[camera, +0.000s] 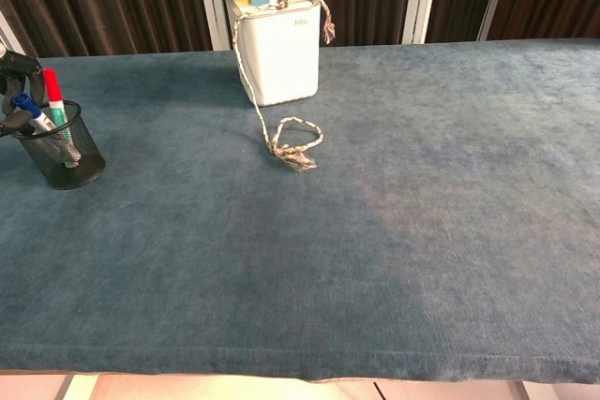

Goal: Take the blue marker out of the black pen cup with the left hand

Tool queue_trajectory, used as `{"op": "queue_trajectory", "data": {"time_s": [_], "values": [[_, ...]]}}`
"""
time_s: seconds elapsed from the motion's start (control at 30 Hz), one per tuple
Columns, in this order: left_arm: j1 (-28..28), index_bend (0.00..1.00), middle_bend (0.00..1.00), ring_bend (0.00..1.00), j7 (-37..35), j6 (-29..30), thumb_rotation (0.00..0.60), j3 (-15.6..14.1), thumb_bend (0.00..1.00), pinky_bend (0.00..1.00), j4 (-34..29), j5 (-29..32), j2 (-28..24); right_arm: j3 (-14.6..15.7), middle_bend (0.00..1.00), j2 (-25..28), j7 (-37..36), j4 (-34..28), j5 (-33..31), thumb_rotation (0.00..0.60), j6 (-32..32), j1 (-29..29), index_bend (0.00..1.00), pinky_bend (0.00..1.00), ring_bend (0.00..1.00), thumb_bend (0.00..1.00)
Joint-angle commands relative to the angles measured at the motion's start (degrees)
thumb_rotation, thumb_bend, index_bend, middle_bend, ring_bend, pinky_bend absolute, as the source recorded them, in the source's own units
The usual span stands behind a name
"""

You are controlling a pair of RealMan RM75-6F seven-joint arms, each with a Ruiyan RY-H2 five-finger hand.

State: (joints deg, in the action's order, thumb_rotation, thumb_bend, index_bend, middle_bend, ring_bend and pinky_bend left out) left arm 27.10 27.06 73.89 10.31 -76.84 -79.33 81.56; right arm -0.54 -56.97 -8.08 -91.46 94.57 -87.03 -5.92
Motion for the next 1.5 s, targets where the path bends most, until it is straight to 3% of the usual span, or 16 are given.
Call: {"op": "queue_trajectory", "data": {"time_s": [0.03,0.33,0.53,0.7,0.8,0.97,1.13,1.2,1.27,1.33,1.37,1.43,1.5], "values": [[-0.8,0.61,0.62,0.46,0.3,1.9,0.600,-0.4,0.50,0.34,-2.7,-1.1,-1.7,0.0,0.09,0.0,0.0,0.0,0.0,0.600,0.0,0.0,0.00,0.10,0.00,0.05],[-2.7,0.61,0.62,0.46,0.9,6.6,0.600,-0.2,0.50,0.34,-12.6,-3.7,-7.6,0.0,0.09,-0.2,-0.3,0.3,0.2,0.600,-0.3,0.1,0.00,0.10,0.00,0.05],[-1.4,0.60,0.63,0.47,-0.2,9.3,0.600,1.1,0.49,0.35,-17.0,-7.8,-6.9,0.0,0.09,-0.5,-0.5,0.7,0.3,0.600,-0.3,0.1,0.00,0.10,0.00,0.05],[2.5,0.60,0.63,0.47,2.1,7.3,0.600,3.0,0.49,0.36,-17.7,-8.7,-2.7,0.0,0.09,-0.6,-0.9,1.2,0.1,0.600,-0.5,0.3,0.00,0.10,0.00,0.05],[6.4,0.60,0.63,0.47,4.3,1.8,0.600,3.8,0.49,0.36,-15.6,-6.2,1.5,0.0,0.09,-0.7,-1.4,1.7,-0.1,0.600,-0.5,0.4,0.00,0.10,0.00,0.05],[12.2,0.59,0.63,0.47,8.1,-4.6,0.600,5.8,0.48,0.36,-7.8,-0.6,10.4,0.2,0.09,-1.1,-2.2,2.6,-0.3,0.600,-0.1,0.3,0.00,0.10,0.00,0.05],[15.9,0.58,0.64,0.47,10.4,-5.5,0.600,7.4,0.47,0.37,0.9,2.3,18.4,0.2,0.09,-0.9,-2.7,3.0,-0.6,0.600,-0.4,0.7,0.00,0.10,0.00,0.05],[16.8,0.52,0.60,0.44,11.5,-5.2,0.600,7.6,0.42,0.36,3.6,3.1,20.8,0.3,0.09,-0.8,-2.9,3.2,-0.7,0.600,-0.5,0.8,0.00,0.09,0.00,0.05],[16.7,0.35,0.46,0.32,13.4,-7.3,0.600,7.6,0.36,0.29,2.2,6.6,21.0,0.3,0.09,-0.8,-3.1,3.3,-0.8,0.600,-0.6,1.0,0.00,0.09,0.00,0.05],[16.2,0.10,0.20,0.10,15.5,-9.1,0.600,7.8,0.30,0.15,-2.1,10.1,19.5,0.3,0.09,-0.9,-3.1,3.4,-0.9,0.600,-0.6,1.1,0.00,0.10,0.00,0.05],[15.7,0.03,0.10,0.03,16.0,-9.3,0.600,8.0,0.29,0.10,-5.8,11.9,18.1,0.3,0.09,-0.9,-3.1,3.4,-0.9,0.600,-0.6,1.1,0.00,0.09,0.00,0.05],[14.5,0.00,0.01,0.00,15.4,-9.0,0.600,8.2,0.27,0.06,-11.6,13.2,15.5,0.3,0.09,-1.0,-3.1,3.4,-0.9,0.600,-0.5,1.1,0.00,0.09,0.00,0.05],[12.8,0.00,0.00,0.00,14.6,-8.1,0.600,7.9,0.26,0.03,-18.5,13.6,11.5,0.3,0.09,-1.0,-3.1,3.4,-0.8,0.600,-0.4,1.0,0.00,0.10,0.00,0.05]]}}
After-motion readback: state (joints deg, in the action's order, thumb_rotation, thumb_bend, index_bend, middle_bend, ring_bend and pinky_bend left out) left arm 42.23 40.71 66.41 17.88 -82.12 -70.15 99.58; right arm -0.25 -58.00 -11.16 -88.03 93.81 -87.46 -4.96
